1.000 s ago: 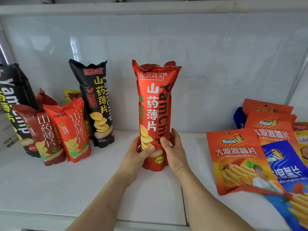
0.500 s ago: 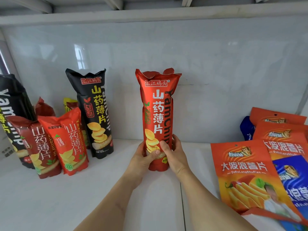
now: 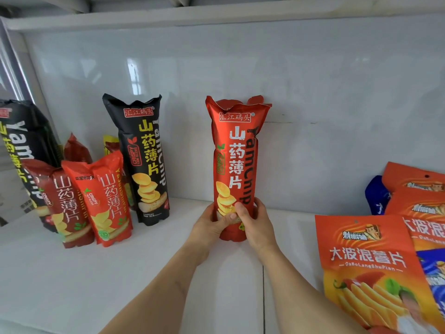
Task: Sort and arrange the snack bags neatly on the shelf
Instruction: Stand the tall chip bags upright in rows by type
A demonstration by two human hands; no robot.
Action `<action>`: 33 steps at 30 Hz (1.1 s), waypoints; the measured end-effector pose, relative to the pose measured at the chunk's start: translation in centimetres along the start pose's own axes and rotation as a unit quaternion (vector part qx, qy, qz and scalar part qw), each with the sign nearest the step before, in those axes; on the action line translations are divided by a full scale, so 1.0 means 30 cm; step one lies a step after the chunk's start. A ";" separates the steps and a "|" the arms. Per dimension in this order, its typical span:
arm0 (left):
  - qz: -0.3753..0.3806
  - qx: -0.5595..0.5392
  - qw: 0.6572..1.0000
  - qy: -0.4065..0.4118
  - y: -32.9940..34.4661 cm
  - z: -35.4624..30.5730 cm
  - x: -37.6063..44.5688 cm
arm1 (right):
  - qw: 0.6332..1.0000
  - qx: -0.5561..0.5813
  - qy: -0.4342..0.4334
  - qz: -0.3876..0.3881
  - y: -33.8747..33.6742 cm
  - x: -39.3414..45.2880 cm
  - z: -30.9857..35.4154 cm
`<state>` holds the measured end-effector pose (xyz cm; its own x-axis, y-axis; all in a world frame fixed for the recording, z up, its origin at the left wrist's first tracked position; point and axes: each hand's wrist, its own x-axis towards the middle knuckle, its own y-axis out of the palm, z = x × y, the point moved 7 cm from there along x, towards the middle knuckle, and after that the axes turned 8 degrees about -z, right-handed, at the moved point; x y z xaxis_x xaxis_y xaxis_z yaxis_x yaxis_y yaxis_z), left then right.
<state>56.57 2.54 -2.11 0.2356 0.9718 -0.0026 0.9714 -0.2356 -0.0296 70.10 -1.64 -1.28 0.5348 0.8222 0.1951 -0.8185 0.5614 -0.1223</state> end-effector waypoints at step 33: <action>-0.260 0.481 0.748 0.376 -0.877 -0.216 -0.362 | 0.961 -0.210 -0.182 -0.014 0.619 -0.394 0.380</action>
<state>28.64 -1.84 5.18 0.1350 0.5694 0.8109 0.5514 0.6367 -0.5390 46.19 -2.01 5.23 0.3845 0.7612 0.5222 -0.6071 0.6347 -0.4782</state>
